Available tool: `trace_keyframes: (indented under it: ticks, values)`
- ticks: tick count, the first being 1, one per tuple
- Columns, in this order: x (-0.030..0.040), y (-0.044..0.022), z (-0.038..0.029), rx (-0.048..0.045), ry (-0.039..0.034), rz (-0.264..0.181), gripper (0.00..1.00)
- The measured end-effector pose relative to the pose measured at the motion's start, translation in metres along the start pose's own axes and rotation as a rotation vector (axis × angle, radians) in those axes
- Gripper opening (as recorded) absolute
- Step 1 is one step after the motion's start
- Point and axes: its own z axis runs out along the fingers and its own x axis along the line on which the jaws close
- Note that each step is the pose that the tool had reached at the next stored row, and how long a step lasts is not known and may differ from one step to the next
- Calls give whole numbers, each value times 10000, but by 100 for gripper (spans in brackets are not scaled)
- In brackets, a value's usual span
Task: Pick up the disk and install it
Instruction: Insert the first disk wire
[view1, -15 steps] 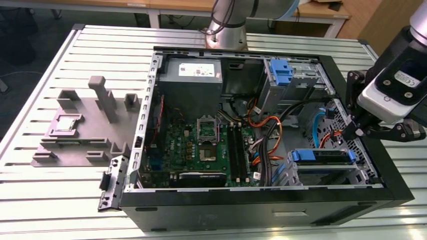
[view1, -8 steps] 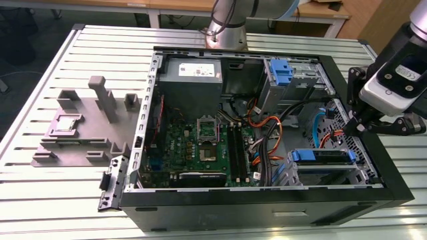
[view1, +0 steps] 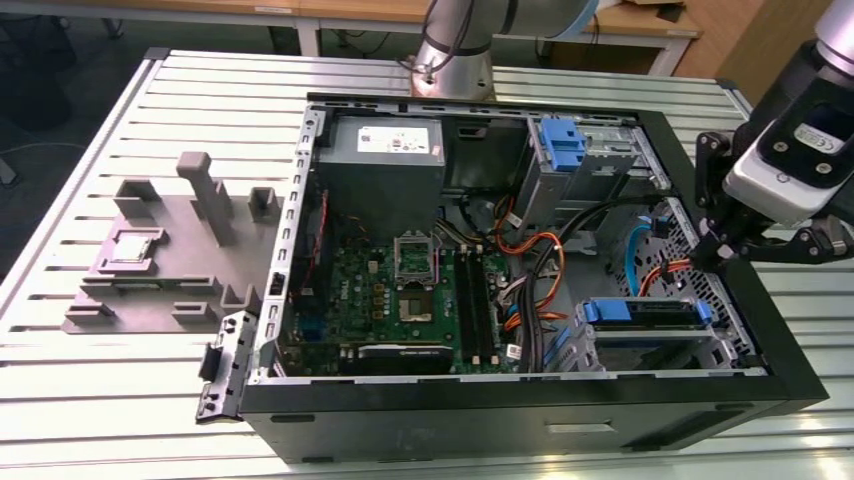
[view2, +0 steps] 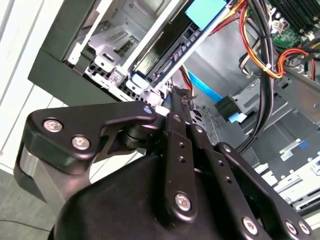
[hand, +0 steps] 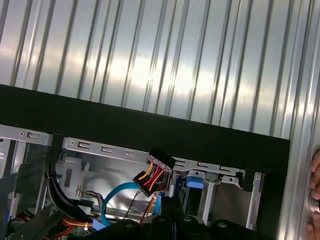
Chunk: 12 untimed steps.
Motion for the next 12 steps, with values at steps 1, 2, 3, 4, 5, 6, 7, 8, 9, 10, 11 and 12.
trace_keyframes:
  ticks: [1, 2, 3, 4, 5, 6, 7, 8, 9, 10, 11, 12]
  values:
    - [0, 0, 0, -40, -6, -101, 10]
    - [0, 0, 0, -83, -13, -209, 10]
    - [0, 0, 0, -128, -20, -309, 10]
    - [0, 0, 0, -180, -27, -395, 10]
    - [0, 0, 1, -239, -38, -472, 10]
    - [1, 0, 1, -305, -59, -542, 10]
    - [0, 0, 0, -355, -98, -598, 10]
    - [0, 0, 0, -390, -179, -632, 10]
    - [3, 0, 0, -412, -310, -646, 10]
    - [8, 2, 0, -419, -485, -653, 10]
    - [15, 3, -1, -415, -667, -661, 10]
    - [21, 4, 0, -413, -807, -671, 10]
